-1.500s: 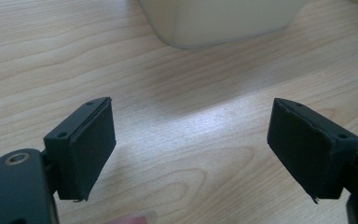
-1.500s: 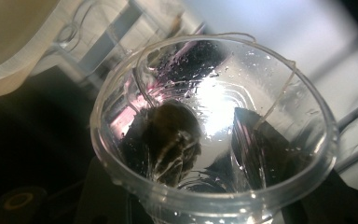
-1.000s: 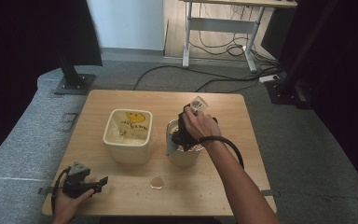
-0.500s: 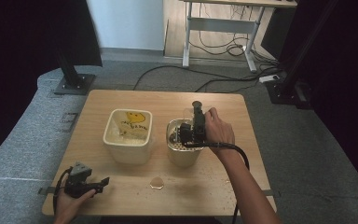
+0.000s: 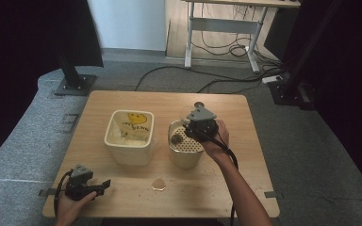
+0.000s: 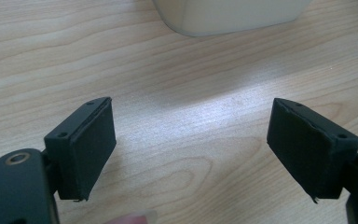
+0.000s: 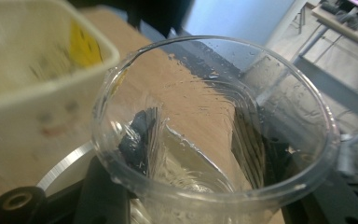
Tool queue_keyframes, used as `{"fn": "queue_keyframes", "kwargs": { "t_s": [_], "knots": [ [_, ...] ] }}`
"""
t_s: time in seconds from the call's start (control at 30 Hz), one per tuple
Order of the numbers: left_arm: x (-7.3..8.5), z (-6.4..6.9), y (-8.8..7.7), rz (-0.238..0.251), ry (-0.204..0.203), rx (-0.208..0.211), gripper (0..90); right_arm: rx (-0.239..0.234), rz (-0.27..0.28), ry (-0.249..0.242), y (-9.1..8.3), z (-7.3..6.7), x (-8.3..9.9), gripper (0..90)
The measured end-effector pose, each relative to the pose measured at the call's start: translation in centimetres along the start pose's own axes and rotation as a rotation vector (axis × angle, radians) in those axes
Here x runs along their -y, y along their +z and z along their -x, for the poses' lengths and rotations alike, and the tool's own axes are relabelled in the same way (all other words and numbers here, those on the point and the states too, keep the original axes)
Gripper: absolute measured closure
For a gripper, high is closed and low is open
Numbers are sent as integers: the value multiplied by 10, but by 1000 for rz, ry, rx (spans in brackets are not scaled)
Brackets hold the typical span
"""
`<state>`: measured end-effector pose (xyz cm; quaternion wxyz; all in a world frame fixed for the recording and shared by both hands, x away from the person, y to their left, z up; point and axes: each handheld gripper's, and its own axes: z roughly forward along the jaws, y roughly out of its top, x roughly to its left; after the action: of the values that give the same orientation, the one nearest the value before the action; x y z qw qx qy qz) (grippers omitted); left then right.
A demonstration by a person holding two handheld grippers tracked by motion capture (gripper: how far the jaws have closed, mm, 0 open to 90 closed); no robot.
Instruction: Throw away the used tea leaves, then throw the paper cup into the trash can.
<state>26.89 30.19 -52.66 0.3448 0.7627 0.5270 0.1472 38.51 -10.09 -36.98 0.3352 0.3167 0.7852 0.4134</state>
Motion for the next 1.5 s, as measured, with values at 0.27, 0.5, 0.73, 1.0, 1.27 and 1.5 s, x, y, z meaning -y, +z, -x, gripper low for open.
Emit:
{"fn": "queue_keyframes", "kwargs": {
  "t_s": [0.27,0.5,0.73,1.0,1.27,1.5],
  "knots": [
    [0,3,2,-9,9,5,154,-192,115,49,18,-45,-57,497],
    [3,1,-2,-6,13,4,154,-316,11,38,78,-92,-94,284],
    [4,1,-4,-12,25,9,154,-329,-120,65,115,-106,-100,144],
    [4,4,-3,-14,33,4,154,-280,-11,95,68,-71,-81,172],
    [4,9,-2,-10,52,5,153,-202,112,124,-22,-27,6,220],
    [-3,14,1,-7,64,17,153,-91,149,223,-75,-8,111,246]
  ]
}}
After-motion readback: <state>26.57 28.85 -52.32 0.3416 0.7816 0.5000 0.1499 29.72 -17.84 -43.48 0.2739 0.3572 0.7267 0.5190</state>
